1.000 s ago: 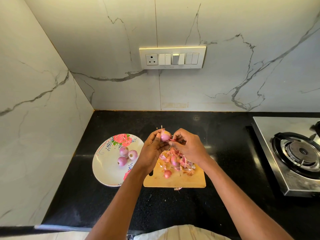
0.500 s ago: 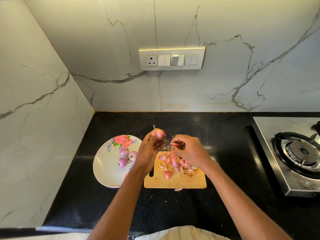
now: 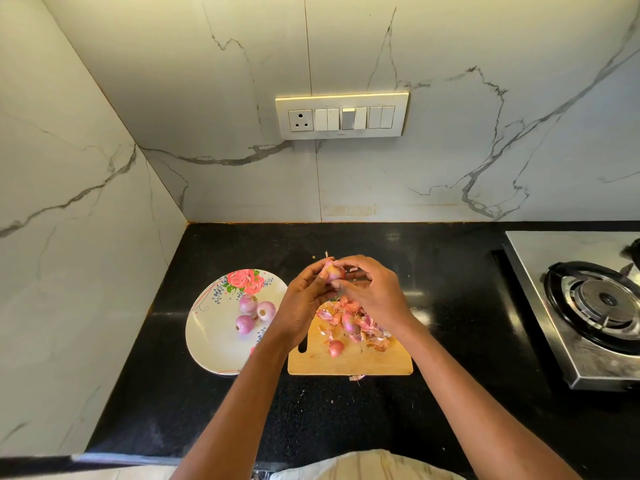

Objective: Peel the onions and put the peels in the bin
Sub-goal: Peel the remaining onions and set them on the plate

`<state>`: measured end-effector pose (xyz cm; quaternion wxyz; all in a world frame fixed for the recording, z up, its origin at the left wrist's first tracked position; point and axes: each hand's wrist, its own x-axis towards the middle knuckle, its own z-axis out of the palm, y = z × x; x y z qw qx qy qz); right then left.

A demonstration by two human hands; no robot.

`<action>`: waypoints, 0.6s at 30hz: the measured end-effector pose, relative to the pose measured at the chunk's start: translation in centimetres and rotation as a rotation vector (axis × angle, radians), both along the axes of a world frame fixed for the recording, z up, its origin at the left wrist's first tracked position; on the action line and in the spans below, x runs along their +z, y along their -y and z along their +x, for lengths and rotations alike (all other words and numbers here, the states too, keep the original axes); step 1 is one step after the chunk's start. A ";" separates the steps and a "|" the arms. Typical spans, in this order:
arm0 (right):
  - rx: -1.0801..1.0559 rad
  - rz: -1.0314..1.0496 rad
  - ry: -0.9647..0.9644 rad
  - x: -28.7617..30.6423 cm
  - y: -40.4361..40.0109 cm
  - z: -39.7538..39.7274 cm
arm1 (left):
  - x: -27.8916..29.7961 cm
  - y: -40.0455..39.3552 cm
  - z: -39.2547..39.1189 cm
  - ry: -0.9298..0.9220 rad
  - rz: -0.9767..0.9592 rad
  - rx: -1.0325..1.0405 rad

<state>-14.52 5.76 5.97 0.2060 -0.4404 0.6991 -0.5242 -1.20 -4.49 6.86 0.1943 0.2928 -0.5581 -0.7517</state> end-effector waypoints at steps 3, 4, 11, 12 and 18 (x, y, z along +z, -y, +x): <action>-0.010 -0.068 0.117 0.1 -0.3 -0.1 | 0.1 0.1 -0.2 -0.025 0.059 0.008; -0.019 -0.079 0.143 0.0 -0.3 -0.2 | 0.2 0.2 -0.2 -0.034 0.089 0.019; -0.168 -0.121 0.333 -0.3 -0.2 -0.5 | 0.0 0.0 -0.5 -0.088 0.258 0.088; -0.191 -0.099 0.340 -0.4 -0.3 -0.6 | -0.1 0.0 -0.5 -0.092 0.268 0.096; -0.103 0.313 0.020 -3.0 -0.8 -1.9 | -0.5 0.2 -0.1 -0.045 0.094 0.060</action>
